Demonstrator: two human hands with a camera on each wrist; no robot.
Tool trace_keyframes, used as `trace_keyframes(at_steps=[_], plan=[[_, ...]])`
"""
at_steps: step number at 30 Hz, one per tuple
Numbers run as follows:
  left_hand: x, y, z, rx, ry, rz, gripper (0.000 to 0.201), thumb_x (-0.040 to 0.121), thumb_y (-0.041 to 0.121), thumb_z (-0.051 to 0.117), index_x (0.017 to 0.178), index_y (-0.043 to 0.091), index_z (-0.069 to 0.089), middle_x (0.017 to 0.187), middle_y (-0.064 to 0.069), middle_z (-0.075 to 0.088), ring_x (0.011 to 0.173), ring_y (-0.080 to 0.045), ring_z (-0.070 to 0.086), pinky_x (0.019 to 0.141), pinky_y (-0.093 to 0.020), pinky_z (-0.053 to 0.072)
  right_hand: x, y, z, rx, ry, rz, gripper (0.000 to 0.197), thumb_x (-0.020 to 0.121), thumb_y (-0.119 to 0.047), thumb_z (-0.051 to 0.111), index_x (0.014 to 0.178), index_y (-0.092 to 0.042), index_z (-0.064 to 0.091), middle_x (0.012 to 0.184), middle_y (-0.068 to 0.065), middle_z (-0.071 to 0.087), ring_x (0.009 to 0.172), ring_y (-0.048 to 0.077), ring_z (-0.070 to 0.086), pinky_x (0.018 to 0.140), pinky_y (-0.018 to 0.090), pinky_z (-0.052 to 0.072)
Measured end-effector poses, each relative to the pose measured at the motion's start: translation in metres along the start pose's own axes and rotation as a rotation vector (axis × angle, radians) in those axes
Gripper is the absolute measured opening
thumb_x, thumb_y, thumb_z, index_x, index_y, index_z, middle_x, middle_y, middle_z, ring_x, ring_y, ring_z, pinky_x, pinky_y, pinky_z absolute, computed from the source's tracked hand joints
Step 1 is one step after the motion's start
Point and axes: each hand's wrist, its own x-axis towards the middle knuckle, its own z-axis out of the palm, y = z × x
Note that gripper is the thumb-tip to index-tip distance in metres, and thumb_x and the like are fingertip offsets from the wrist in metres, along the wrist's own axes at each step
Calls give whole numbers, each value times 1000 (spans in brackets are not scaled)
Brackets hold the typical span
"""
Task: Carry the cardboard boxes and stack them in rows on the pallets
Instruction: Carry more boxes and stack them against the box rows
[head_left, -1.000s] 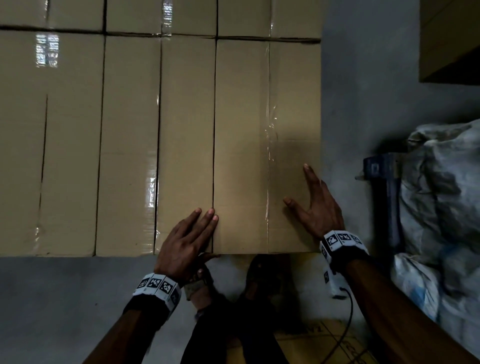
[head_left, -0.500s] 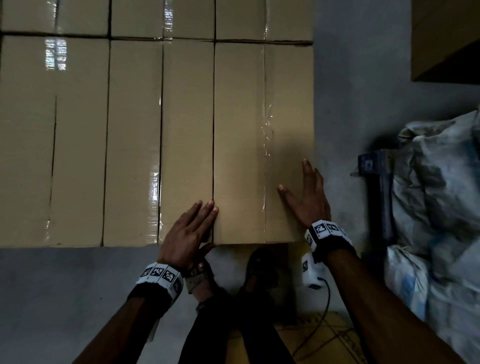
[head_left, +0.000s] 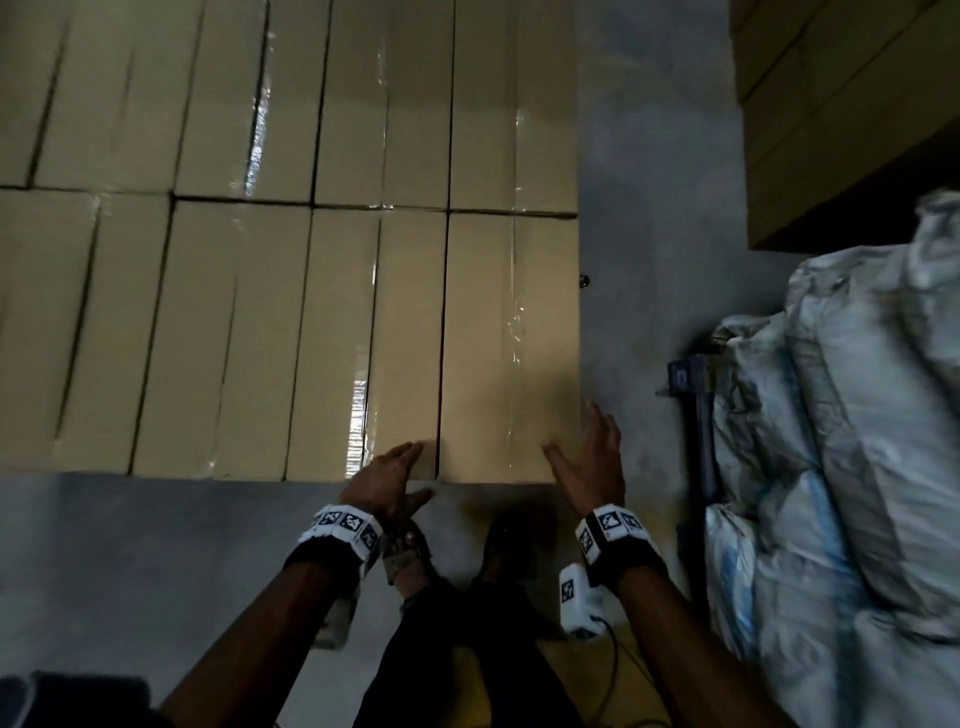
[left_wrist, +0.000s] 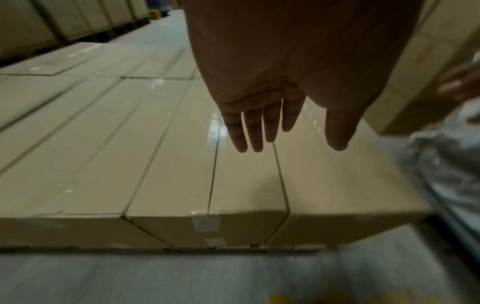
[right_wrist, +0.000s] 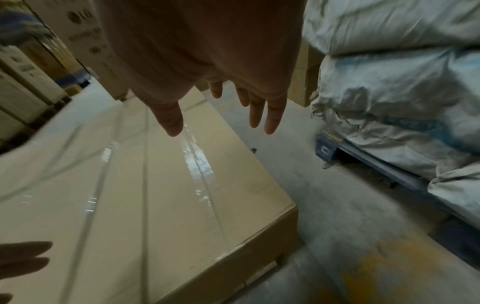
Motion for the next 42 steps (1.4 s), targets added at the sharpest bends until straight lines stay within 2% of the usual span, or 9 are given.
trace_keyframes(at_steps=[5, 8, 14, 19, 24, 28, 34, 38, 42], plan=[[-76, 36, -47, -19, 18, -5, 78, 98, 55, 58, 161, 21, 28, 161, -6, 39, 144, -27, 42, 114, -37, 39, -66, -44, -56, 78, -46, -87, 88, 93, -43, 72, 162, -22, 22, 167, 8, 20, 150, 27, 28, 117, 37, 30], [-122, 72, -74, -10, 41, 37, 75, 98, 57, 57, 159, 23, 33, 159, -5, 43, 142, -26, 44, 113, -37, 40, -103, -74, -85, 134, -90, -172, 82, 91, -47, 73, 158, -26, 32, 161, 5, 33, 141, 28, 42, 115, 43, 40], [-205, 122, -115, -44, 219, 165, 75, 93, 64, 58, 156, 27, 39, 153, 0, 52, 137, -20, 50, 109, -33, 43, -163, -120, -119, 116, -177, -369, 69, 90, -49, 74, 149, -29, 44, 153, 2, 45, 128, 23, 54, 104, 42, 50], [-262, 114, -141, -81, 370, 150, 76, 91, 68, 55, 155, 29, 41, 153, 1, 52, 138, -21, 50, 109, -38, 45, -203, -161, -121, 50, -216, -479, 66, 90, -49, 73, 147, -29, 47, 150, 2, 50, 118, 21, 59, 94, 32, 50], [-316, 55, -152, -251, 520, 30, 75, 90, 67, 60, 153, 28, 45, 150, 2, 55, 135, -18, 53, 108, -36, 45, -247, -223, -92, -25, -284, -621, 63, 90, -51, 72, 144, -32, 48, 146, -2, 54, 112, 16, 61, 89, 31, 50], [-364, -20, -158, -358, 598, -35, 76, 90, 66, 62, 153, 26, 46, 149, 1, 56, 130, -17, 58, 105, -35, 47, -288, -292, -40, -72, -333, -733, 62, 88, -53, 73, 142, -35, 49, 141, -4, 57, 108, 13, 61, 85, 29, 49], [-448, -167, -161, -474, 722, -154, 72, 89, 62, 66, 150, 27, 50, 143, 4, 61, 120, -11, 63, 102, -30, 48, -364, -398, 88, -109, -443, -851, 61, 87, -50, 76, 140, -32, 52, 136, -3, 60, 105, 14, 64, 90, 35, 55], [-504, -269, -160, -511, 815, -258, 67, 89, 63, 65, 147, 31, 53, 138, 6, 64, 115, -13, 65, 93, -29, 49, -424, -464, 185, -134, -546, -953, 62, 86, -54, 75, 140, -34, 51, 137, -3, 59, 106, 14, 64, 87, 32, 54], [-555, -350, -158, -562, 881, -321, 66, 88, 64, 66, 145, 31, 56, 139, 7, 64, 120, -13, 62, 95, -31, 50, -477, -516, 257, -172, -619, -1021, 64, 87, -54, 74, 143, -34, 50, 140, -3, 59, 112, 15, 63, 91, 36, 55]])
